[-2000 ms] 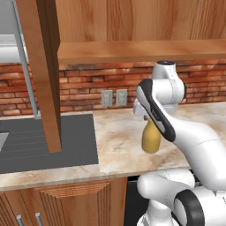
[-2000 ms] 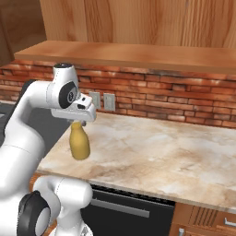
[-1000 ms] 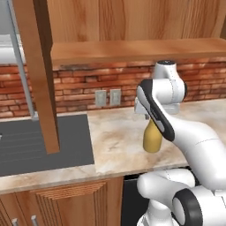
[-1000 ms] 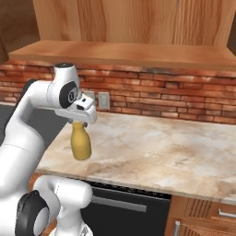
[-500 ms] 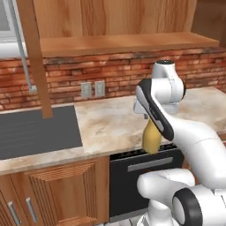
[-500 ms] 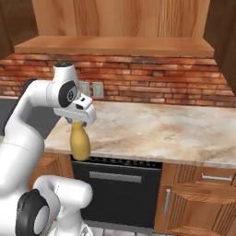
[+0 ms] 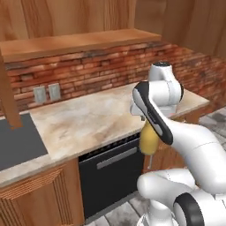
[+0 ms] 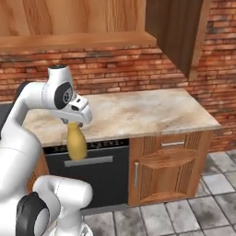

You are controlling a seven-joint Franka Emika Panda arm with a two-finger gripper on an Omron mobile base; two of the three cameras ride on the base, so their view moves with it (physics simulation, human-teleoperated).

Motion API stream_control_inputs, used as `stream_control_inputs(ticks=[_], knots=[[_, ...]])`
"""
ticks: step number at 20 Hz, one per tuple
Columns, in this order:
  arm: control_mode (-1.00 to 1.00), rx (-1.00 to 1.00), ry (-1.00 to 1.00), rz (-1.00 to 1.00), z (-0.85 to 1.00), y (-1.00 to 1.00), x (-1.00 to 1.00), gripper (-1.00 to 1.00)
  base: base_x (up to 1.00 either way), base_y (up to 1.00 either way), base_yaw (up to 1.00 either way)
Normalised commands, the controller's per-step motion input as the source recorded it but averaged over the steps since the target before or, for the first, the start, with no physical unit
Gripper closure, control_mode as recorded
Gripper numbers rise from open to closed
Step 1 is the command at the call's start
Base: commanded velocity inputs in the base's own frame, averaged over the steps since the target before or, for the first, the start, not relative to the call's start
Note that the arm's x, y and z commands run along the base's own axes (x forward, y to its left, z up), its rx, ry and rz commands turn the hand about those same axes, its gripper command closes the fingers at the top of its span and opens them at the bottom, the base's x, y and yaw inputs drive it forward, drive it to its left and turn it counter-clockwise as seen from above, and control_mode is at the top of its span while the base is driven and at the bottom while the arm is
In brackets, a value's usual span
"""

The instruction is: There is a tray on the dining counter. Grab the cup, mug, and pitcher and place them on the tray. The pitcher may be placed next to the tray if it cannot fit the tray.

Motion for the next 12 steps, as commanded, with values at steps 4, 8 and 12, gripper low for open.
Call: stream_control_inputs(ticks=[4,8,12], knots=[[1.0,0.0,0.0,0.0,0.0,0.0,0.0,1.0,-0.18,0.0,-0.71],[1.0,0.0,0.0,0.0,0.0,0.0,0.0,1.0,-0.18,0.0,-0.76],[1.0,0.0,0.0,0.0,0.0,0.0,0.0,1.0,-0.21,0.0,-0.81]])
